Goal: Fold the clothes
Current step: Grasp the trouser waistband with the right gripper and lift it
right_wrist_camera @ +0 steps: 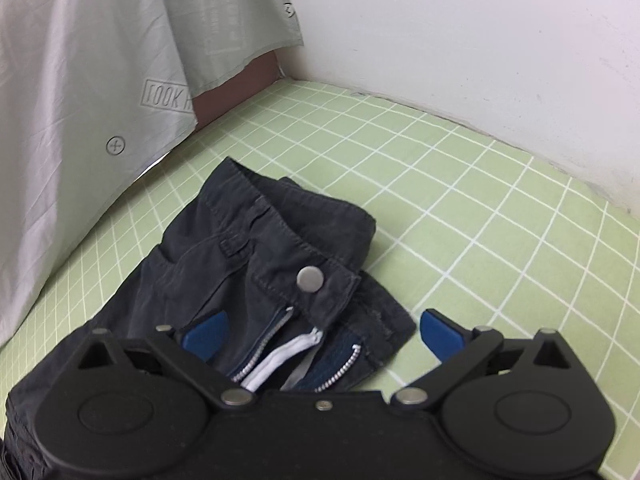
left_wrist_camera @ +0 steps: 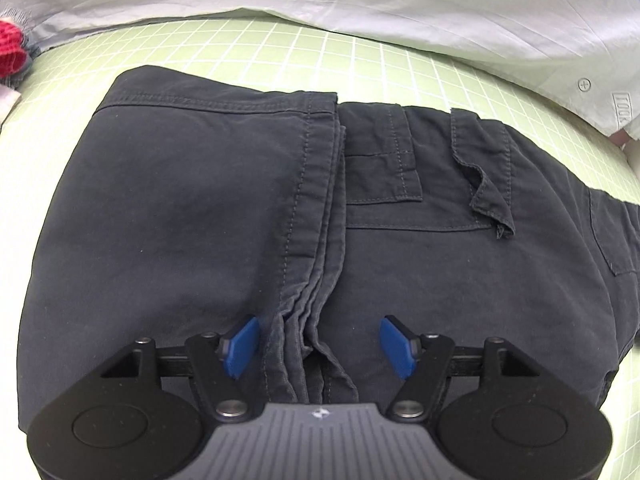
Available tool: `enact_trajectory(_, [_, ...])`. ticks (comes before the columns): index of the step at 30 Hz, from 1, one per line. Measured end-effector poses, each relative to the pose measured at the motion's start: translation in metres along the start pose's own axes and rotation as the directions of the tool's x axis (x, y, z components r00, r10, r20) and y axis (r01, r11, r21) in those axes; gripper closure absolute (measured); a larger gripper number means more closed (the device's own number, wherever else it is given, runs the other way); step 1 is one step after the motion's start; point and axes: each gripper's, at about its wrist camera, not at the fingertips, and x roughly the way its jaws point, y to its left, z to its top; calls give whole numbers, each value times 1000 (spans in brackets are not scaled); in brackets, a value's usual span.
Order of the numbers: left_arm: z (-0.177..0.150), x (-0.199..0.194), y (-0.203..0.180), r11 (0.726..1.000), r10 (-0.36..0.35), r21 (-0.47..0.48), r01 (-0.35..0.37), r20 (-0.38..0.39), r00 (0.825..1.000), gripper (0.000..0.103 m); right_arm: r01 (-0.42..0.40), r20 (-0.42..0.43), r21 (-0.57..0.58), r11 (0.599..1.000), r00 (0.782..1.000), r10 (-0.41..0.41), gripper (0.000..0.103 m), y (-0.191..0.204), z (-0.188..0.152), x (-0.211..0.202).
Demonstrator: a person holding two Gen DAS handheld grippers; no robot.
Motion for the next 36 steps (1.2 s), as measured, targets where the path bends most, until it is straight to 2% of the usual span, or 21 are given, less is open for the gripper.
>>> enact_trajectory(3, [5,1,5,1000,6,-21,-6,-1,1000,27,-24,-36,33,999,999,25,0,-6,7,20])
enact_trajectory(7, [8,0,7,999,5,-40,-5,2,1000,27,-48,-23,30,998,999,49,0,-2,12,35])
enact_trajectory(11, [9,-1,1,1000,3,-26,-3,8,1000,26,-49,-27,-38,998,998,48,0,6,17,48])
enact_trajectory(14, [12,3,-6,1000,8,-16,-8,8,1000,26,-20,-45,-106,994,999,16,1,14,21,54])
enact_trajectory(16, [15,5,-9,1000,9,-13,-9,10,1000,26,12,-40,-123,992,999,-17,14,18,23,54])
enact_trajectory(17, [16,5,-11,1000,10,-13,-10,12,1000,26,20,-43,-134,991,999,-26,26,20,25,54])
enact_trajectory(18, [17,5,-12,1000,9,-15,-8,17,1000,26,25,-48,-147,989,998,-32,32,22,26,53])
enact_trajectory(19, [17,4,-14,1000,7,-16,-7,23,1000,26,20,-34,-167,986,999,-27,39,23,27,50])
enact_trajectory(21, [18,2,-17,1000,-5,-11,6,42,999,26,3,6,-222,975,1000,-1,64,27,26,39])
enact_trajectory(23, [16,-5,-18,1000,-16,-9,17,64,998,26,0,51,-299,954,999,16,74,37,24,24])
enact_trajectory(27, [14,-16,-12,999,-36,-26,39,108,994,26,-3,139,-403,915,988,64,78,58,22,-12])
enact_trajectory(32, [11,-34,11,998,3,-65,6,139,990,26,-21,205,-493,870,969,140,79,90,17,-59])
enact_trajectory(36, [8,-50,41,996,35,-92,-21,151,988,26,-38,229,-569,821,952,202,79,127,-5,-91])
